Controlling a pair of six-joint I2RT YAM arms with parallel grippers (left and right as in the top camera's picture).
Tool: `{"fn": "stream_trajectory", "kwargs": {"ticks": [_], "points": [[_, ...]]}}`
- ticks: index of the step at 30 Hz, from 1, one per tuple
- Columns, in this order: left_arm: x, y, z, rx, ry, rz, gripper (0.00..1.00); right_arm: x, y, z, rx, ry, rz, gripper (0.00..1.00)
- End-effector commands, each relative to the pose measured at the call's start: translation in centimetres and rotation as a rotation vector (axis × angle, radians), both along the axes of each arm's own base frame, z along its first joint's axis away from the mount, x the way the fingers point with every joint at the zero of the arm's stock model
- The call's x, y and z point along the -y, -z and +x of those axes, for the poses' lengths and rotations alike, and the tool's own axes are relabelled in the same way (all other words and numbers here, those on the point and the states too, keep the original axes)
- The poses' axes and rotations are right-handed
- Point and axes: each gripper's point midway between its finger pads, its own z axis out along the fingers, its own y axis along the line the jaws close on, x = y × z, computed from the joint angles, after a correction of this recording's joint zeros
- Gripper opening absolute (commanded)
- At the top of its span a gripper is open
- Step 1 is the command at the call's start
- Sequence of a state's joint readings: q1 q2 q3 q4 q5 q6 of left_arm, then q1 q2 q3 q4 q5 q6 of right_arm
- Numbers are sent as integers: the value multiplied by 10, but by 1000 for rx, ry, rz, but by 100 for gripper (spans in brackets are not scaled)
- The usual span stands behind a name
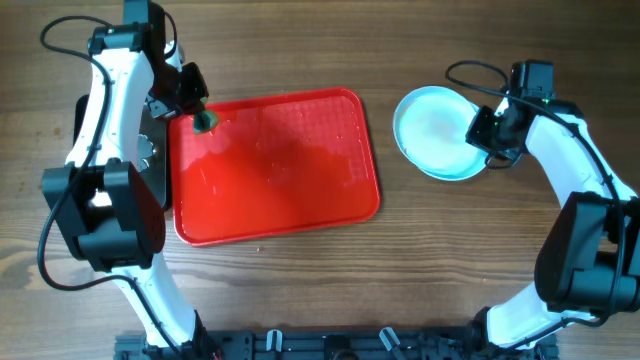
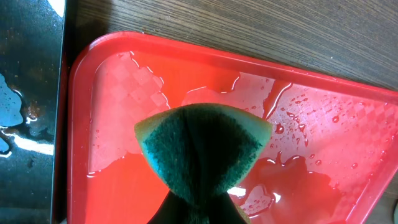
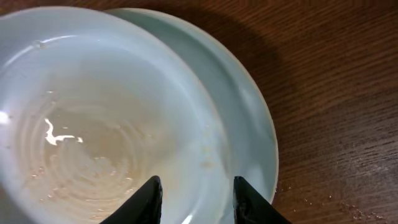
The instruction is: Clean dirty plates on tray and stack at the side
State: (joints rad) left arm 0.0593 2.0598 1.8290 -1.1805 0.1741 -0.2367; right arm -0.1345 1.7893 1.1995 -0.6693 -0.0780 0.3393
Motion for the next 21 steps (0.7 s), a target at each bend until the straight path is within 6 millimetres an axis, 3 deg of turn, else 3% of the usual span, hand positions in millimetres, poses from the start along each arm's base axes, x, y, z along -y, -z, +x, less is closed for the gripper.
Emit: {"fn": "stream_trajectory", "kwargs": {"ticks": [1, 5, 9, 14, 17, 21], "points": [[4, -8, 1, 26, 25, -10, 5, -14, -9, 5, 34, -42, 72, 41], [4, -8, 1, 27, 25, -10, 5, -44, -18, 12, 68, -147, 141, 43], [4, -8, 2, 29, 25, -10, 5, -136, -35, 15, 136, -419, 261, 40], [4, -9, 5, 42, 25, -9, 6, -211, -52, 36, 148, -589, 151, 43], [4, -9, 5, 41, 25, -10, 6, -228, -30, 52, 65, -627, 149, 43], [4, -9, 4, 40, 25, -10, 6, -230, 10, 62, -8, -608, 144, 45]]}}
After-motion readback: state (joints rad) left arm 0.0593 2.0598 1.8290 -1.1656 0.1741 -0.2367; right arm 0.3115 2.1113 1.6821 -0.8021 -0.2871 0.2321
